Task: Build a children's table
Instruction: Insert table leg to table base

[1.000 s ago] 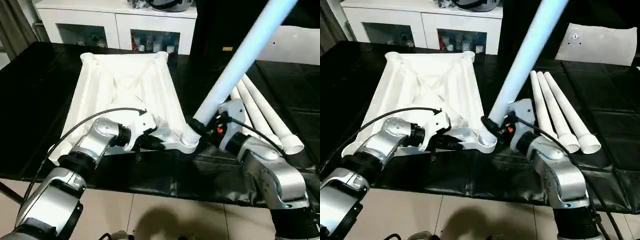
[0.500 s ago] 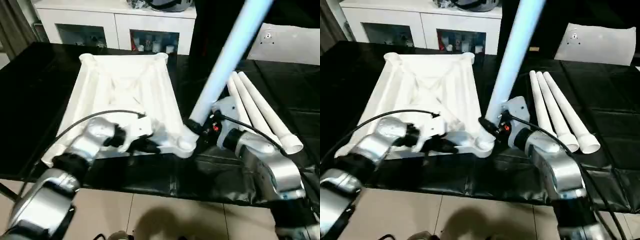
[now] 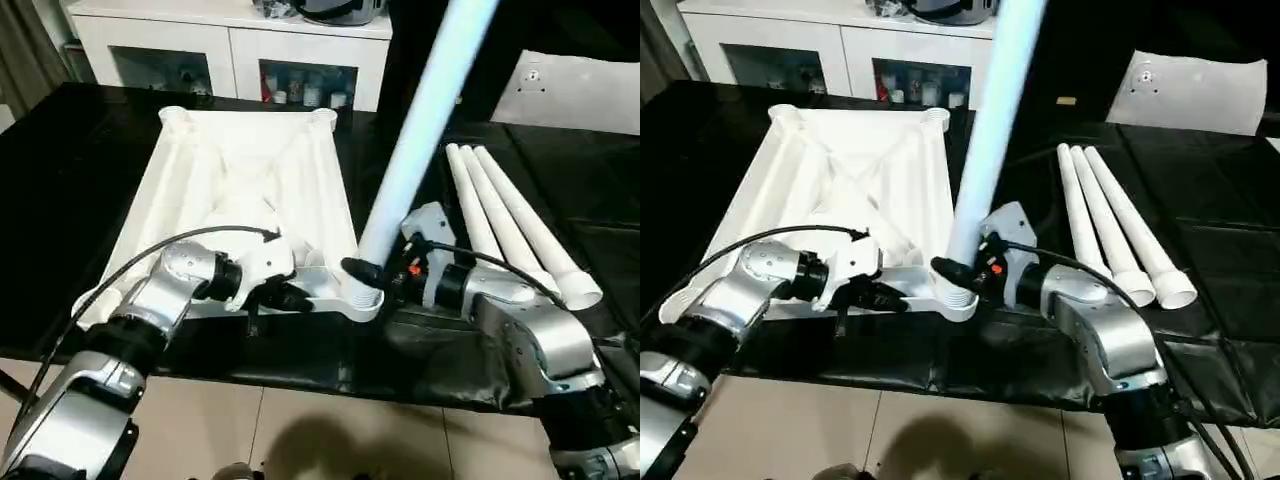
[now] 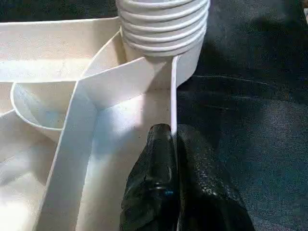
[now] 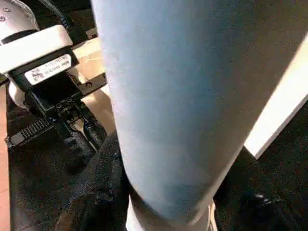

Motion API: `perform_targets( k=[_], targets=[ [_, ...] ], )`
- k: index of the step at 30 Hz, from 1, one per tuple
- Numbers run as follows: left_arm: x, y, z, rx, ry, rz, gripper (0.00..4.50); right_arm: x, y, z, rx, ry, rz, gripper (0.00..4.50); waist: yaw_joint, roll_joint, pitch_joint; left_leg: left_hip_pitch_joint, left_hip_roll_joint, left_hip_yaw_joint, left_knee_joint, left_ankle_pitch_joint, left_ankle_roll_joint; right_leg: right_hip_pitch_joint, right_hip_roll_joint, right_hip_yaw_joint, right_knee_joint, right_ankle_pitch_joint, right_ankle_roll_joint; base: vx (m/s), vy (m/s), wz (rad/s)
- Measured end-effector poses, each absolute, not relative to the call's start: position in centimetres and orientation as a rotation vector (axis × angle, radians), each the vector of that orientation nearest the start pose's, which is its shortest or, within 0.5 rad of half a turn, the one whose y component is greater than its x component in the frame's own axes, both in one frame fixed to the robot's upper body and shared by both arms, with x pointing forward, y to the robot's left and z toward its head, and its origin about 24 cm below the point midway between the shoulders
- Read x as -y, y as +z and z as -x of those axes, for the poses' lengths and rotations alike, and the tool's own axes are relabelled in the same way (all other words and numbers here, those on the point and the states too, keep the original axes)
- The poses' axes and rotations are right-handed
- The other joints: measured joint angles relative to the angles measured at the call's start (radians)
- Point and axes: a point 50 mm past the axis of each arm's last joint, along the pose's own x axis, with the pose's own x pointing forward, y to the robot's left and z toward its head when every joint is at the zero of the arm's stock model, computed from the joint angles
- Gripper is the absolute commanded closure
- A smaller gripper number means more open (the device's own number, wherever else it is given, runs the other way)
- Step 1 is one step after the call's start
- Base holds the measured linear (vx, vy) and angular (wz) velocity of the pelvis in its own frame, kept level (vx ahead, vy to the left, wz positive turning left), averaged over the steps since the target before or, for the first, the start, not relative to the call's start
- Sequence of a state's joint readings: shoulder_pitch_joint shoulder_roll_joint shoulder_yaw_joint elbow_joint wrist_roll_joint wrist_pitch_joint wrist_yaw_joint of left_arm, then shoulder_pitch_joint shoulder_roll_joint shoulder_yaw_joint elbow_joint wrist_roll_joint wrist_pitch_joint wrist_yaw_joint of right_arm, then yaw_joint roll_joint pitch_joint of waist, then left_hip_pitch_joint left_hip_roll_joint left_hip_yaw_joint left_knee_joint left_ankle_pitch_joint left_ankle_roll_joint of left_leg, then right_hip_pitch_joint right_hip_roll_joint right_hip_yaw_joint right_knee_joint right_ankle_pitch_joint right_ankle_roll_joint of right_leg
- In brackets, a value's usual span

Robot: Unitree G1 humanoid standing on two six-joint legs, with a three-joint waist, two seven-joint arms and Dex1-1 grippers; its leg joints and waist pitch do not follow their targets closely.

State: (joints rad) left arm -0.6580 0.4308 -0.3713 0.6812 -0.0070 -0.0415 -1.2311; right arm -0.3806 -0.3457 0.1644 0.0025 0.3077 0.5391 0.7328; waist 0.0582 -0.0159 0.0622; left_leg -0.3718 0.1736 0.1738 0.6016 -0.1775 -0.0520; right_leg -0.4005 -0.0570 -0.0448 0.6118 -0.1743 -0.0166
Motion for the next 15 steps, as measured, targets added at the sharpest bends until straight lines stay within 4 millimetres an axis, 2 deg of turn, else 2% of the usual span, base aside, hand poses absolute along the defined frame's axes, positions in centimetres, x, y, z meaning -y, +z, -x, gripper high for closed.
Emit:
perform_targets(
  k=[15],
  targets=[
    [-14.18, 5.77, -32.01, -0.419, -1.387, -0.514, 4.50, 12.87, 9.07, -29.63, -0.302, 0.974, 0.073, 2.62, -0.001, -0.003, 0.000, 0.000, 0.000, 0.000, 0.000, 0.000, 0.000, 0.000, 0.000, 0.000, 0.000, 0.000, 0.000, 0.000, 0.000, 0.00]
  ],
)
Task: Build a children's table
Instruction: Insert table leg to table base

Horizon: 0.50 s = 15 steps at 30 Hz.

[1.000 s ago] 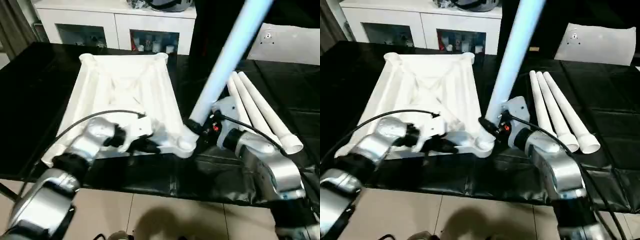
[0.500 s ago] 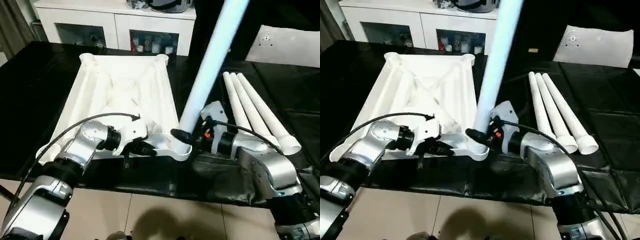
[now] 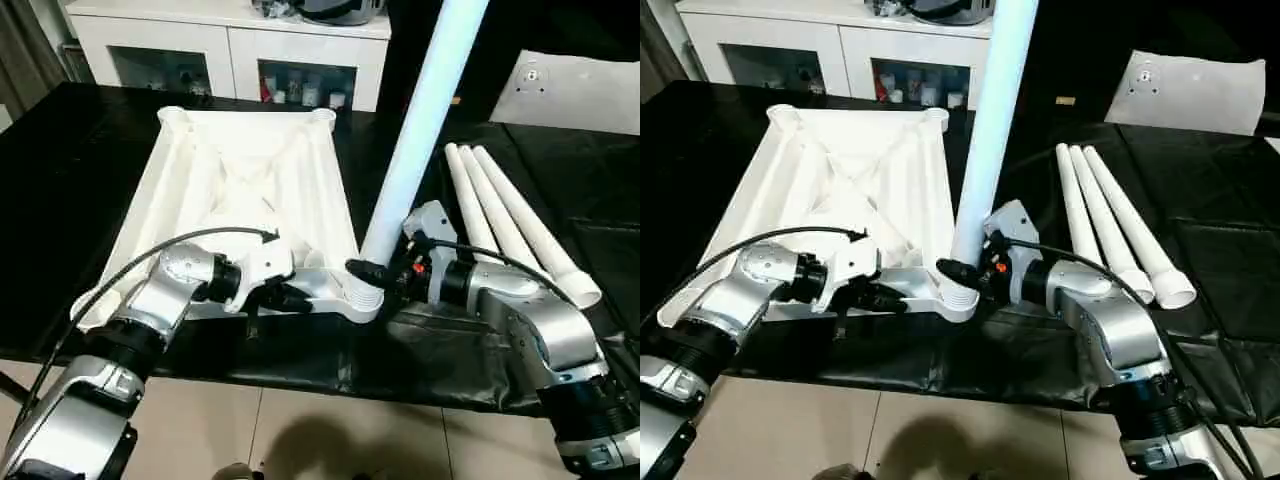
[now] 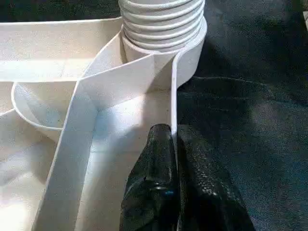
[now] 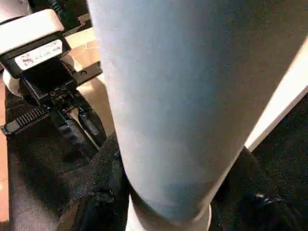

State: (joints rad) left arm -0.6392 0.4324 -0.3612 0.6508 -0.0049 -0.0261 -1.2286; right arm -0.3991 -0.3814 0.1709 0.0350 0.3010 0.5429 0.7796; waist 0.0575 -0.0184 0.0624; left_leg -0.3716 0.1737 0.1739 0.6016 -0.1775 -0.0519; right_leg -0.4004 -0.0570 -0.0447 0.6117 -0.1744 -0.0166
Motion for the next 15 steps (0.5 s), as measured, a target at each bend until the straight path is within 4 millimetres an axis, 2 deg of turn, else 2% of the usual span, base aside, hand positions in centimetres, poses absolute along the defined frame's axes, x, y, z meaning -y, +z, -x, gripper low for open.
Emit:
perform_targets(
  k=[5, 15],
  targets=[
    [-14.4, 5.8, -32.0, -0.422, -1.381, -0.515, 4.50, 12.6, 9.0, -29.9, -0.296, 0.980, 0.054, 2.62, -0.004, -0.001, 0.000, 0.001, 0.000, 0.000, 0.000, 0.000, 0.000, 0.000, 0.000, 0.000, 0.000, 0.000, 0.000, 0.000, 0.000, 0.00],
    [-14.4, 5.8, -31.9, -0.422, -1.379, -0.513, 4.50, 12.9, 8.1, -30.6, -0.302, 0.924, -0.129, 2.62, -0.006, -0.001, 0.000, 0.001, 0.000, 0.000, 0.000, 0.000, 0.000, 0.000, 0.000, 0.000, 0.000, 0.000, -0.001, 0.000, 0.000, 0.00]
  ],
)
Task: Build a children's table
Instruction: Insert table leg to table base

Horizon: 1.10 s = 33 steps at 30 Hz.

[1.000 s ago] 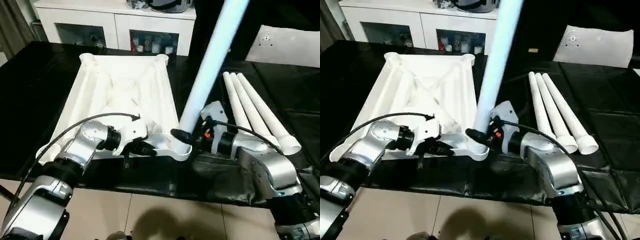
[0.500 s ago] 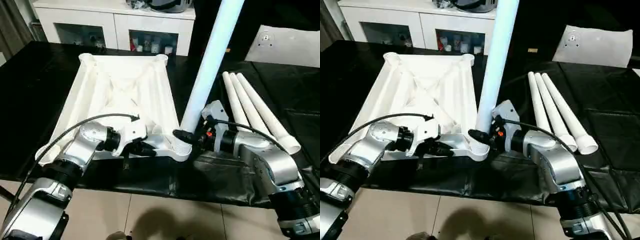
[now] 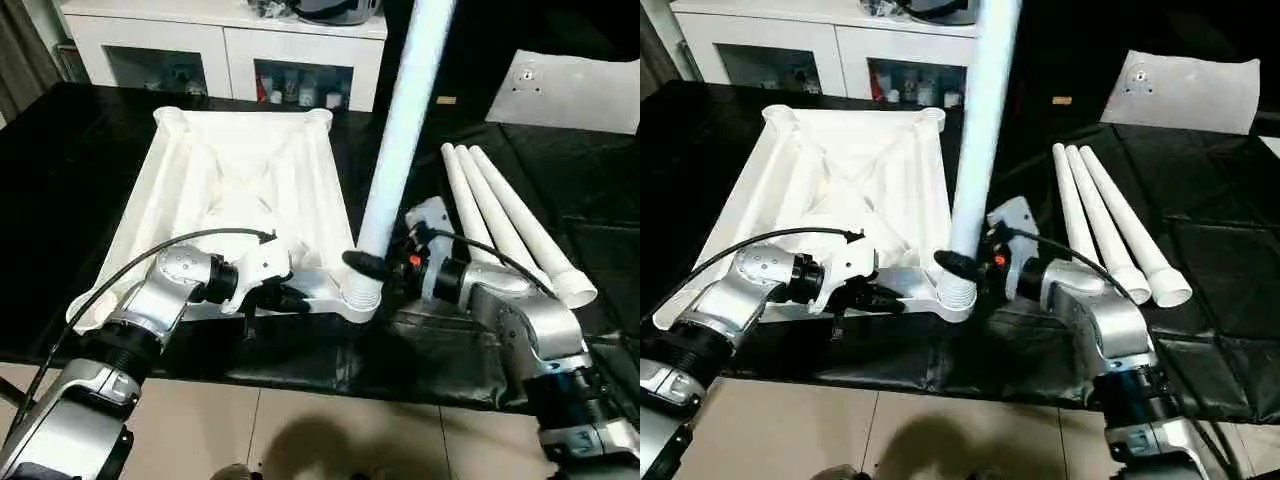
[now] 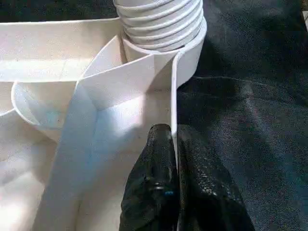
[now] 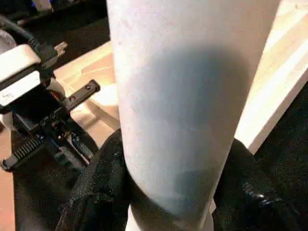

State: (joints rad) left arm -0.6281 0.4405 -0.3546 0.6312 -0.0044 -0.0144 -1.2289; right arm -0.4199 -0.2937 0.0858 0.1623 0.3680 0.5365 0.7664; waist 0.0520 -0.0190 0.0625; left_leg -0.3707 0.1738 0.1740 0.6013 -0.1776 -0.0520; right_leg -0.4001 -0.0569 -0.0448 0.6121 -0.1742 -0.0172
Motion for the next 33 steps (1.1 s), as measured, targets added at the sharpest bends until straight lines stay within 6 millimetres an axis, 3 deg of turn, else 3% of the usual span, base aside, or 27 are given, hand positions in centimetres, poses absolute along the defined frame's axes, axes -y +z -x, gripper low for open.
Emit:
perform_targets(
  k=[10, 16, 23, 28, 33],
  targets=[
    [-14.2, 5.7, -31.9, -0.426, -1.375, -0.501, 4.50, 14.2, 6.8, -29.1, -0.246, 0.842, -0.230, 2.62, 0.009, 0.005, -0.002, 0.001, 0.000, 0.000, -0.001, 0.000, 0.000, 0.001, 0.000, 0.000, -0.001, 0.000, 0.000, 0.000, 0.000, 0.00],
    [-14.0, 5.5, -31.9, -0.427, -1.374, -0.493, 4.50, 14.6, 6.4, -27.9, -0.205, 0.813, -0.216, 2.62, 0.010, 0.014, -0.003, 0.002, 0.000, 0.000, -0.001, 0.000, 0.000, 0.002, 0.000, 0.000, -0.001, 0.000, -0.001, 0.000, 0.000, 0.00],
    [-13.9, 5.4, -31.9, -0.423, -1.374, -0.491, 4.50, 13.9, 7.2, -27.7, -0.187, 0.869, -0.004, 2.62, 0.012, 0.017, -0.004, 0.002, 0.000, 0.000, -0.001, 0.000, 0.000, 0.002, 0.000, 0.000, -0.001, 0.000, 0.000, 0.000, 0.000, 0.00],
    [-14.1, 5.4, -31.9, -0.428, -1.363, -0.502, 4.50, 13.2, 7.6, -28.4, -0.193, 0.936, 0.091, 2.62, 0.005, 0.012, -0.005, 0.003, 0.000, 0.000, 0.000, 0.000, 0.000, 0.003, 0.000, 0.000, 0.000, -0.002, 0.003, 0.000, 0.000, 0.00],
    [-14.2, 5.4, -31.9, -0.428, -1.364, -0.522, 4.50, 12.7, 7.6, -28.8, -0.211, 1.007, 0.157, 2.62, 0.003, -0.003, -0.009, 0.003, 0.000, 0.000, -0.001, 0.000, 0.000, 0.002, 0.000, 0.000, 0.000, -0.003, 0.004, 0.000, 0.000, 0.00]
  ],
)
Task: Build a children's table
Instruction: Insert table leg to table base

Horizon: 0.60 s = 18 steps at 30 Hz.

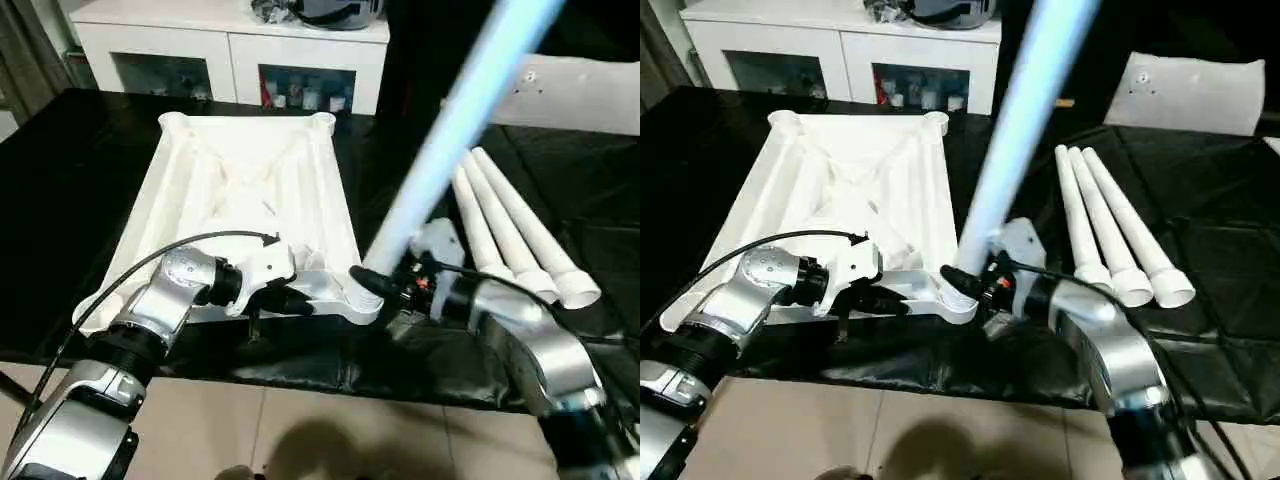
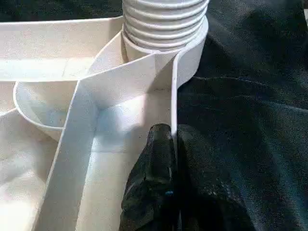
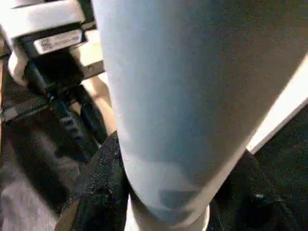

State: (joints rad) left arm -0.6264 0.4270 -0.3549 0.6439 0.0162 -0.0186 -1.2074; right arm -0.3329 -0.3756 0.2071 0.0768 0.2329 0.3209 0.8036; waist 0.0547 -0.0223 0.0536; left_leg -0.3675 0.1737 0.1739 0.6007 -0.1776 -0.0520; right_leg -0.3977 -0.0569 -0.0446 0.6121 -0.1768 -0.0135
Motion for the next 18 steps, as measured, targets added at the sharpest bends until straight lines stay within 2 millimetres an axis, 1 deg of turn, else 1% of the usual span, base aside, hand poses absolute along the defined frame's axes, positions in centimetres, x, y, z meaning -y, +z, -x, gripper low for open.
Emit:
perform_targets(
  k=[3, 5, 9, 18],
  targets=[
    [-14.35, 5.43, -31.86, -0.436, -1.372, -0.526, 4.50, 12.60, 7.57, -28.98, -0.209, 1.042, 0.162, 2.62, -0.004, -0.008, -0.004, 0.000, 0.000, 0.000, 0.000, 0.000, 0.000, 0.000, 0.000, 0.000, 0.000, 0.000, 0.000, 0.000, 0.000, 0.00],
    [-14.42, 5.45, -31.83, -0.439, -1.377, -0.528, 4.50, 12.64, 7.50, -29.04, -0.205, 1.061, 0.163, 2.62, -0.005, -0.010, -0.005, 0.000, 0.000, 0.000, 0.000, 0.000, 0.000, 0.000, 0.000, 0.000, -0.001, 0.000, 0.001, 0.000, 0.000, 0.00],
    [-14.58, 5.68, -31.82, -0.447, -1.399, -0.537, 4.50, 12.67, 7.54, -28.90, -0.190, 1.100, 0.172, 2.62, -0.007, -0.009, -0.004, 0.000, 0.000, 0.000, -0.003, 0.000, 0.000, -0.001, 0.000, 0.000, -0.002, -0.002, 0.002, 0.000, 0.000, 0.00],
    [-14.96, 6.27, -32.20, -0.468, -1.453, -0.614, 4.50, 12.47, 7.48, -28.51, -0.181, 1.181, 0.193, 2.62, 0.004, -0.006, -0.001, 0.001, 0.000, 0.000, -0.006, 0.000, 0.000, -0.001, 0.000, 0.000, -0.002, -0.004, 0.001, 0.000, 0.000, 0.00]
  ],
)
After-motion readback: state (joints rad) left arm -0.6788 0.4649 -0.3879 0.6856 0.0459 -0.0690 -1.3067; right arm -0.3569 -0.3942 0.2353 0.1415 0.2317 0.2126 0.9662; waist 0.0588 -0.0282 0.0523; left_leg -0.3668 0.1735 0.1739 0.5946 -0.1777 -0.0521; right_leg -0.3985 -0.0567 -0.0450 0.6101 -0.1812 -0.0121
